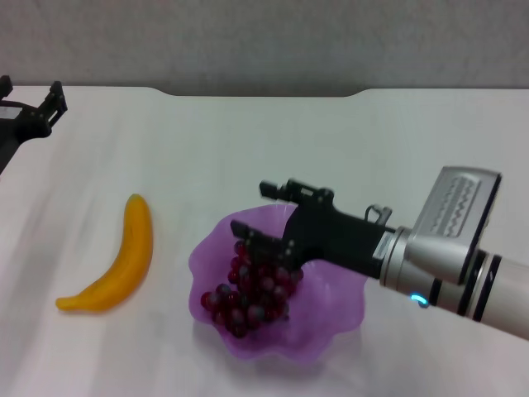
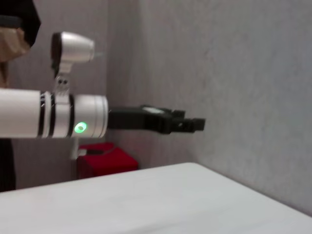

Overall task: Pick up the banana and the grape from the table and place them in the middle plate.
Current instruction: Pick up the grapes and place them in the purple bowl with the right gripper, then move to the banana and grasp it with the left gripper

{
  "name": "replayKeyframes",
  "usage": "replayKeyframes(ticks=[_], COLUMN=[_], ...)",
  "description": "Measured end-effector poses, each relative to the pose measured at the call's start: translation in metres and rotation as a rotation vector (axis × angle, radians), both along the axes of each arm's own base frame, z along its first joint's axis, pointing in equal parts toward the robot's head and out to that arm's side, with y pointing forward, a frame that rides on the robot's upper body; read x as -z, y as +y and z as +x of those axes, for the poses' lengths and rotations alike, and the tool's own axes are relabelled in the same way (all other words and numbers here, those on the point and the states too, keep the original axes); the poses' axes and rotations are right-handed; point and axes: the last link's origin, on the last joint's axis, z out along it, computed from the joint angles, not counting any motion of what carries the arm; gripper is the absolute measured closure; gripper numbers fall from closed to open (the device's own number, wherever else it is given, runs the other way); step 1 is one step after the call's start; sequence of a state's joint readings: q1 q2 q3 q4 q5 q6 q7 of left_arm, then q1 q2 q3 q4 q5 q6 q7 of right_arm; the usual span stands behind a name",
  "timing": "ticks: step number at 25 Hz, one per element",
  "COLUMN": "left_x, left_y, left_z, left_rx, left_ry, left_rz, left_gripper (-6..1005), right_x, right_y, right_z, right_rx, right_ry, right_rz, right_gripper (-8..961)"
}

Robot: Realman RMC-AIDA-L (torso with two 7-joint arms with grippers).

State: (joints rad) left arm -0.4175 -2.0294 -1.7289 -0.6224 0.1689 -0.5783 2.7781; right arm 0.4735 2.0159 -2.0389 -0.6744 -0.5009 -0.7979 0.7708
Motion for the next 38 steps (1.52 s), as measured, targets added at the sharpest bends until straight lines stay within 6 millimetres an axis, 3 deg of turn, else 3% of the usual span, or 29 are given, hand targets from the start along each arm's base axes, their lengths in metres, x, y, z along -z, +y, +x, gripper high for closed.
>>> replayKeyframes(ticks=[1, 7, 14, 22, 30, 33, 34, 38], left_x=[0.000, 0.001, 0.002, 0.003, 0.003, 0.003, 0.003, 0.003], left_y=[0.000, -0.001, 0.000, -0.001, 0.000, 0.000, 0.000, 0.000], left_z=[-0.001, -0.002, -0.001, -0.002, -0.001, -0.001, -0.001, -0.001], left_rx=[-0.001, -0.005, -0.004, -0.005, -0.003, -0.004, -0.004, -0.005], left_ry=[0.000, 0.002, 0.003, 0.004, -0.006, -0.006, -0.008, -0.013], left_rz=[0.000, -0.005, -0.007, -0.010, -0.010, -0.011, -0.011, -0.012], left_gripper=[215, 215, 214, 214, 214, 214, 214, 213], right_x=[-0.003, -0.022, -0.030, -0.081, -0.145, -0.161, -0.172, -0.176], right_y=[0.002, 0.024, 0.054, 0.076, 0.054, 0.042, 0.031, 0.020], right_z=[-0.001, -0.002, 0.004, 0.022, 0.062, 0.082, 0.096, 0.115], right_rx=[0.004, 0.047, 0.115, 0.201, 0.226, 0.276, 0.284, 0.328], right_ry=[0.012, 0.050, 0.014, 0.137, 0.217, 0.264, 0.248, 0.206], right_rz=[0.011, 0.084, 0.080, 0.267, 0.659, 0.788, 0.902, 1.001], right_gripper=[340, 117, 57, 61, 62, 63, 63, 63])
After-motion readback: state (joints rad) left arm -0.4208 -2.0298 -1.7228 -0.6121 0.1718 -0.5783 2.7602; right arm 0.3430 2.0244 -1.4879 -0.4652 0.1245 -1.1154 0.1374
